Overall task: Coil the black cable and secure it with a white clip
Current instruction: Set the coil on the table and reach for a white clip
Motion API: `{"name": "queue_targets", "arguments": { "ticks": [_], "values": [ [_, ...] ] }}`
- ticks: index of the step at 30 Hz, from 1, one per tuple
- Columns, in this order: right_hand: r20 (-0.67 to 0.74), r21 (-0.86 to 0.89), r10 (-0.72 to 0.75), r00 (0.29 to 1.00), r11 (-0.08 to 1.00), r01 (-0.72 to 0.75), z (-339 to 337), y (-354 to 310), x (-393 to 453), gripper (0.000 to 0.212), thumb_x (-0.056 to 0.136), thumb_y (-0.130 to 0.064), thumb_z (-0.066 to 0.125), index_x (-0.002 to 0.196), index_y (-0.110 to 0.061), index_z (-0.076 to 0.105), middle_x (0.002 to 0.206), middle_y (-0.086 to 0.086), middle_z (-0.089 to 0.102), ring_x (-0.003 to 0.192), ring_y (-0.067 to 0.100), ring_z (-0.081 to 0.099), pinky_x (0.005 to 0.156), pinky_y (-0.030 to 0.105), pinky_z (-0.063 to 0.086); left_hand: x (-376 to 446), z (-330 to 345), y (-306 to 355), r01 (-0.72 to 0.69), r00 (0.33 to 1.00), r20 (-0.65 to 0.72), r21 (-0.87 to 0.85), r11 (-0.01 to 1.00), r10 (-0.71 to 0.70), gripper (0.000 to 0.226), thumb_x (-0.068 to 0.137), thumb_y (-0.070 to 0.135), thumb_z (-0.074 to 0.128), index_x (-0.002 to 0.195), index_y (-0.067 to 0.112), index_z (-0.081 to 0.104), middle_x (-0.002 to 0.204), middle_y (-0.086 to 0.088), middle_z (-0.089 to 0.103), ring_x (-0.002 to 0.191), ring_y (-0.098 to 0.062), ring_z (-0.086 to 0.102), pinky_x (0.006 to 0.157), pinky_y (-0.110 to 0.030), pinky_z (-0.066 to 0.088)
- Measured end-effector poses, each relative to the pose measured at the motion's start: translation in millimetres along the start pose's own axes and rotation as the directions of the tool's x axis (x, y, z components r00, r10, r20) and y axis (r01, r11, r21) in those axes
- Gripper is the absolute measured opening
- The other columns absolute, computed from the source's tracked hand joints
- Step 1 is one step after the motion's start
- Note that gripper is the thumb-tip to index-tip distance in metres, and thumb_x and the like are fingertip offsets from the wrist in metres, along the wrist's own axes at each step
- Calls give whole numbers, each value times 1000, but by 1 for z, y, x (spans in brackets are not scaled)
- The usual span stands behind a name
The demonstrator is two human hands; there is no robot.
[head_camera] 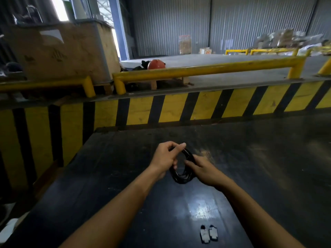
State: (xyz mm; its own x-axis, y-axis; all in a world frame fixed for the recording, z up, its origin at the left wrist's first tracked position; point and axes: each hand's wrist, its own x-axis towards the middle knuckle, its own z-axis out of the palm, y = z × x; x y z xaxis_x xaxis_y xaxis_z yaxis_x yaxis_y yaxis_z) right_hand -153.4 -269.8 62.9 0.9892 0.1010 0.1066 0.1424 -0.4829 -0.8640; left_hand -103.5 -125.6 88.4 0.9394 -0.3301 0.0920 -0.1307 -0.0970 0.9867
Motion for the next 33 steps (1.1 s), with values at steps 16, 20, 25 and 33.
{"name": "queue_targets", "arguments": {
  "ticks": [16,20,25,33],
  "values": [
    [52,-480,474,879,784,-394,40,160,-69,29,86,-26,63,112,-13,62,116,10,67,107,22,60,79,25,42,-43,15,-111,165,969,50,592,789,-241,21,88,22,64,90,5,76,93,-6,75,87,-13,66,75,-27,49],
    [34,-571,454,891,740,-355,72,168,-78,30,89,-24,52,118,-17,57,125,8,58,114,26,56,89,34,45,-54,12,-127,182,955,68,634,751,-289,18,86,20,66,92,7,77,96,-5,75,90,-12,67,80,-25,51],
    [86,-704,462,883,656,-274,102,171,-80,23,92,-20,48,112,-10,55,122,15,53,110,35,56,89,38,46,-57,2,-128,214,954,29,634,743,-299,17,86,17,64,91,8,77,96,-4,75,93,-13,67,85,-28,52],
    [93,-728,407,909,651,-217,108,170,-78,28,95,-19,42,119,-8,51,124,16,56,113,34,56,93,41,45,-61,-9,-122,214,962,4,616,758,-274,19,87,16,60,95,11,76,101,-3,74,97,-9,64,92,-24,50]
  ]
}}
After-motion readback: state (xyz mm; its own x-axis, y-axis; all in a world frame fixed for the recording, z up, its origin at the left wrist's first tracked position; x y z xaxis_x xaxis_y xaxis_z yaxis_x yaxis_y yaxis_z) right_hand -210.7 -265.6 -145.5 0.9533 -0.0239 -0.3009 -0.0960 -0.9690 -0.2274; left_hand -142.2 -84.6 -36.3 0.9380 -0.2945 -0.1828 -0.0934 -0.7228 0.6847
